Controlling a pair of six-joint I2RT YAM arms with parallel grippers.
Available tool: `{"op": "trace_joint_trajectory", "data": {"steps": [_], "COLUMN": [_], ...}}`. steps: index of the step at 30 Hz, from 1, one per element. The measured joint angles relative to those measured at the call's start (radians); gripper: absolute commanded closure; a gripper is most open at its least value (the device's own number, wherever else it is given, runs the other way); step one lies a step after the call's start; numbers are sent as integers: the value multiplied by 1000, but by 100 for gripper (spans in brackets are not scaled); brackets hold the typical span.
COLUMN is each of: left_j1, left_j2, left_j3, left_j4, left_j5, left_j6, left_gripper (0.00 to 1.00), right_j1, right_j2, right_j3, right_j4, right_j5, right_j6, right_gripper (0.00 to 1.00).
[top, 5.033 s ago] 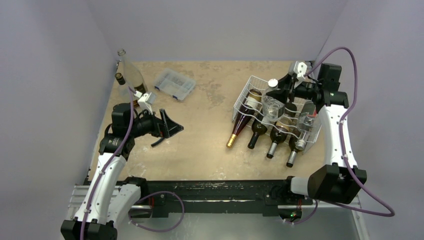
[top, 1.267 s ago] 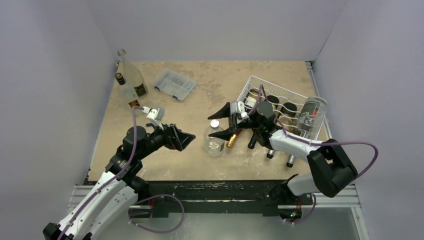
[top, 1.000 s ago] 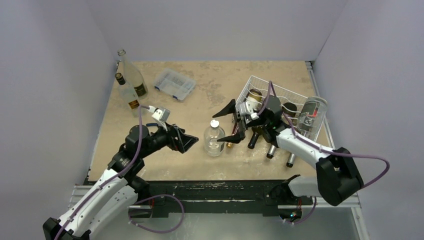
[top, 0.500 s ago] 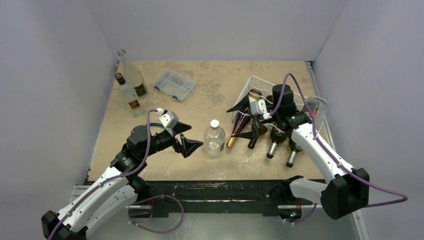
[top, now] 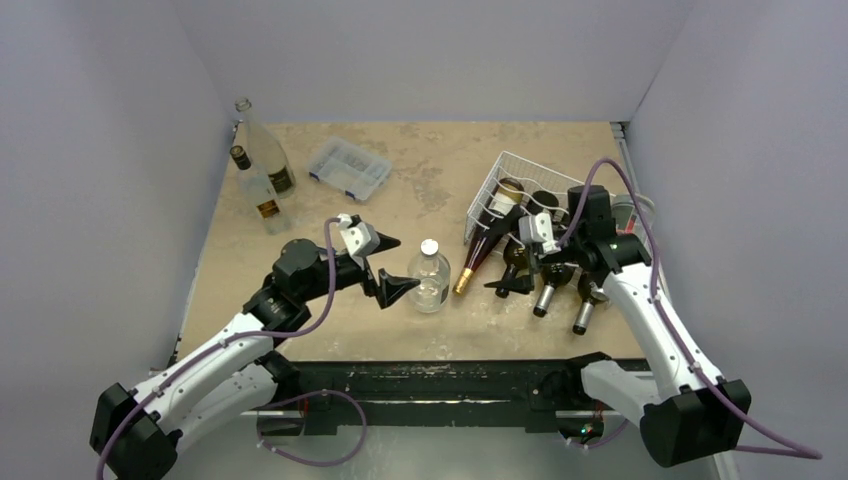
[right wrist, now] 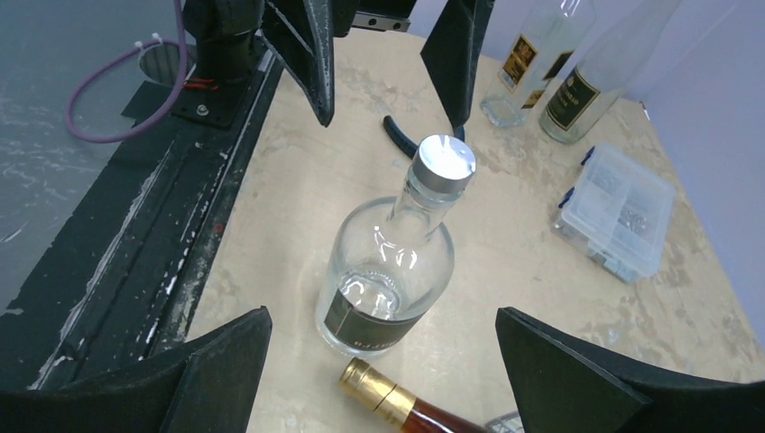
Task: Take the wine bottle off the wine rack
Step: Place the wine bottle at the center of the board, then pick up the wine bottle from the center of the board.
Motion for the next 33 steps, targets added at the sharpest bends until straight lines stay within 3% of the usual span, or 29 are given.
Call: {"op": "trace_joint_trajectory", "data": {"steps": [11,33], "left_j1": [-2,-52], "left_j2": [92,206], "left_j3": [1,-7], "left_j4": [166,315], "left_j5": [36,24], "left_j6": [-24,7], "left_gripper": [0,0], "right_j1": [-192,-200], "right_j2": [-57,-41], "right_j3": [-4,-32], "right_j4": [-69,-43], "right_j5": [-12,-8], "right_j6": [0,16], "right_gripper": [1,1]}}
